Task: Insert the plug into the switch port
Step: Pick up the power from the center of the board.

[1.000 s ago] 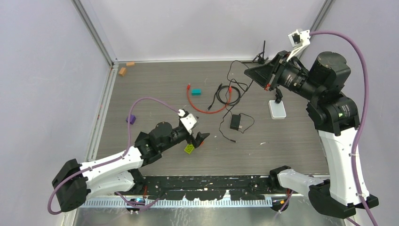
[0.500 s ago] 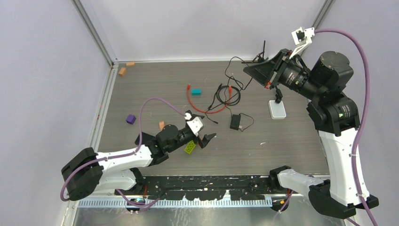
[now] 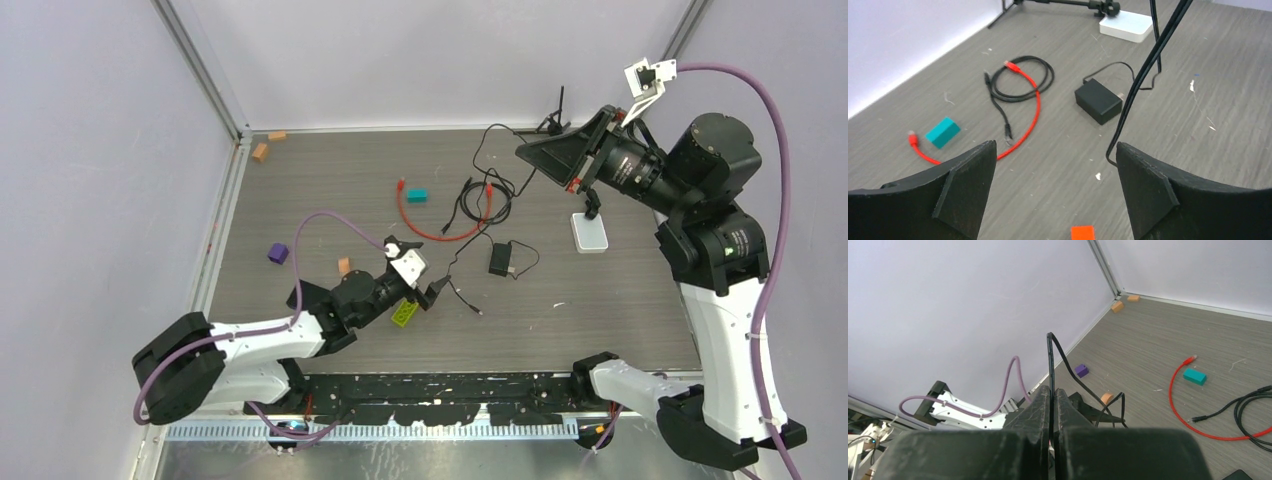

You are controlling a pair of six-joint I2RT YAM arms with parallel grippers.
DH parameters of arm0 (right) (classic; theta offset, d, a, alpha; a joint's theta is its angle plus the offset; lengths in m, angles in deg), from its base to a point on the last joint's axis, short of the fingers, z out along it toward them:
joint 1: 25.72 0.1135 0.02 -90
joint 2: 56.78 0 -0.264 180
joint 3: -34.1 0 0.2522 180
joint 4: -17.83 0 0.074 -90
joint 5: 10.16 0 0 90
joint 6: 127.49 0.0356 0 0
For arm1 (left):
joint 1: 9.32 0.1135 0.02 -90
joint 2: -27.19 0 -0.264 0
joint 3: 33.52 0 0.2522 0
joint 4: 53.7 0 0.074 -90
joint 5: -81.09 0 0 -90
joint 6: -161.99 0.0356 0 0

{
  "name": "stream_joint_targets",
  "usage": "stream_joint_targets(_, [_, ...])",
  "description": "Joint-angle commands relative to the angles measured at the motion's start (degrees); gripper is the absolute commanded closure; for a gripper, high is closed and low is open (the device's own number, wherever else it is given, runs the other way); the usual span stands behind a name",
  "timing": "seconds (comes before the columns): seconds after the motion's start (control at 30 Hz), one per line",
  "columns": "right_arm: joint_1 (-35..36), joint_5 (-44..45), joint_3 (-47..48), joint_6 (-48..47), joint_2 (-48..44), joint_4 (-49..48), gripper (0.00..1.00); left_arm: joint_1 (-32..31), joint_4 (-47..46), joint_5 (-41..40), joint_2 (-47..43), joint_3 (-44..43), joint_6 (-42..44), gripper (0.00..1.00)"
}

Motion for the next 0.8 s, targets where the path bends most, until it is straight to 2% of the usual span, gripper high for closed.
stream_joint_targets(0.0, [-0.10, -2.58, 0.06, 2.44, -1.53, -4.51, 0.99, -0.16, -6.06, 5.56, 3.31, -1.99, -2.95, 0.10])
stream_joint_targets(0.13, [-0.07, -2.41, 0.06, 2.54, -1.74, -4.41, 0.99, -0.16, -6.76, 10.32, 5.06, -2.61, -4.91, 0.11])
stream_joint_targets(0.27, [-0.10, -2.64, -0.26, 2.92, -1.78, -4.79, 1.00, -0.15, -8.21, 11.08, 6.05, -2.63, -5.75, 0.12])
stream_joint_targets(0.37, [-0.15, -3.04, -0.97, 3.79, -1.78, -6.01, 1.00, -0.16, -8.33, 11.52, 6.84, -3.53, -6.10, 0.24])
stream_joint_targets(0.5, [-0.13, -3.37, -2.03, 4.61, -2.15, -7.46, 1.00, -0.15, -8.29, 12.92, 8.55, -4.85, -6.60, 0.35])
stream_joint_targets(0.67, [-0.11, -2.26, -2.76, 3.98, -3.06, -7.27, 1.00, -0.09, -7.00, 13.03, 9.43, -5.54, -6.89, 0.63])
stream_joint_targets(0.77, [-0.15, 0.77, -2.31, 1.66, -3.65, -4.26, 1.00, -0.16, -3.68, 12.81, 8.52, -5.97, -6.59, 0.94])
